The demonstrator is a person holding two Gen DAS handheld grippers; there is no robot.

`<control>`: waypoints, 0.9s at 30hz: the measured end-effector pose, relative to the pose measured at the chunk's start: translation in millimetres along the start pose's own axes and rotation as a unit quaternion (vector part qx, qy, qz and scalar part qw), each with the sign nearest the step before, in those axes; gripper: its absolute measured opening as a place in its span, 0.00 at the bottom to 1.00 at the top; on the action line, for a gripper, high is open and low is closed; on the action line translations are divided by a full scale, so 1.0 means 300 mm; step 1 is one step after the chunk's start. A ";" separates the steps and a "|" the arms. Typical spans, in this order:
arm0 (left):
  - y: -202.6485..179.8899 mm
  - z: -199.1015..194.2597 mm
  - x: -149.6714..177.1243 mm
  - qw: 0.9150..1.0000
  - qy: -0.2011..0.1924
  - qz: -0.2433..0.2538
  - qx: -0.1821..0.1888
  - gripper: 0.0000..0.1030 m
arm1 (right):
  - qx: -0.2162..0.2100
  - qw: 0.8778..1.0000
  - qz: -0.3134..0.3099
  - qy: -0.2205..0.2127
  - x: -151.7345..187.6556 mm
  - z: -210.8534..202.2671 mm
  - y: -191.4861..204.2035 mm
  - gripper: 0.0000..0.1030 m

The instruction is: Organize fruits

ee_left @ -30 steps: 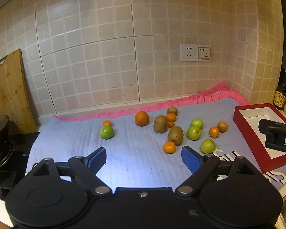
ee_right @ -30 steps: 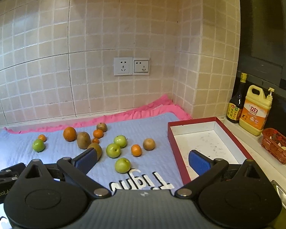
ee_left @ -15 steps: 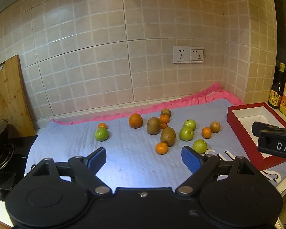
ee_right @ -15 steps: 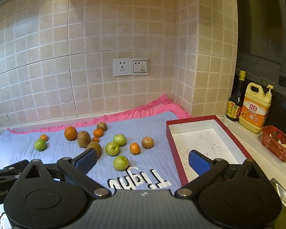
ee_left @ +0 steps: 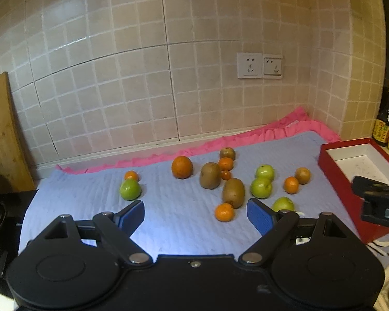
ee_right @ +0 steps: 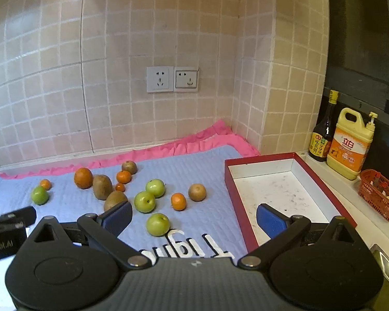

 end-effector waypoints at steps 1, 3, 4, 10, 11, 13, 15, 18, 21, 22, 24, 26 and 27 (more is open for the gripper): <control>0.014 0.022 -0.003 1.000 -0.002 0.003 -0.002 0.99 | 0.000 1.000 -0.002 -0.002 -0.004 0.020 -0.003 1.00; 0.072 0.086 -0.003 1.000 -0.005 0.002 -0.006 0.99 | 0.004 1.000 0.005 -0.003 -0.001 0.061 -0.022 1.00; 0.100 0.115 -0.004 1.000 -0.004 0.001 -0.005 0.99 | 0.002 1.000 0.013 -0.001 0.004 0.081 -0.031 1.00; 0.266 0.310 0.003 1.000 0.009 -0.015 -0.009 0.99 | 0.040 0.996 0.076 0.009 0.050 0.207 -0.107 1.00; 0.281 0.345 0.004 1.000 0.015 -0.018 -0.002 0.99 | 0.039 0.995 0.087 0.017 0.057 0.238 -0.111 1.00; 0.292 0.409 0.001 0.999 0.026 -0.022 0.014 0.99 | 0.021 0.995 0.088 0.032 0.074 0.302 -0.101 1.00; 0.280 0.461 -0.003 0.999 0.032 -0.019 0.023 0.99 | 0.042 0.995 0.086 0.039 0.086 0.361 -0.104 1.00; 0.228 0.523 -0.004 0.998 0.037 -0.004 0.045 0.99 | 0.049 0.993 0.086 0.059 0.107 0.458 -0.112 1.00; 0.167 0.580 0.001 0.997 0.045 0.016 0.065 0.99 | 0.031 0.988 0.127 0.076 0.125 0.547 -0.142 0.94; 0.152 0.603 -0.002 0.996 0.046 0.022 0.067 0.99 | 0.024 0.986 0.143 0.081 0.129 0.571 -0.152 0.91; 0.132 0.649 -0.020 0.996 0.051 0.026 0.075 0.99 | -0.002 0.981 0.175 0.080 0.137 0.618 -0.177 0.91; 0.109 0.689 -0.059 0.994 0.053 0.020 0.094 0.99 | -0.001 0.979 0.184 0.085 0.139 0.661 -0.198 0.90; 0.088 0.708 -0.080 0.992 0.056 0.016 0.110 0.99 | 0.006 0.981 0.176 0.087 0.135 0.682 -0.204 0.90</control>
Point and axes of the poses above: each gripper's, at about its wrist camera, not at the fingertips, and z roughly the way its jaws point, y to its left, x to its underside, the point moved 9 cm from there along z, roughly the way its jaws point, and after that the axes turned 10 degrees about -x, right-handed, at the moved point
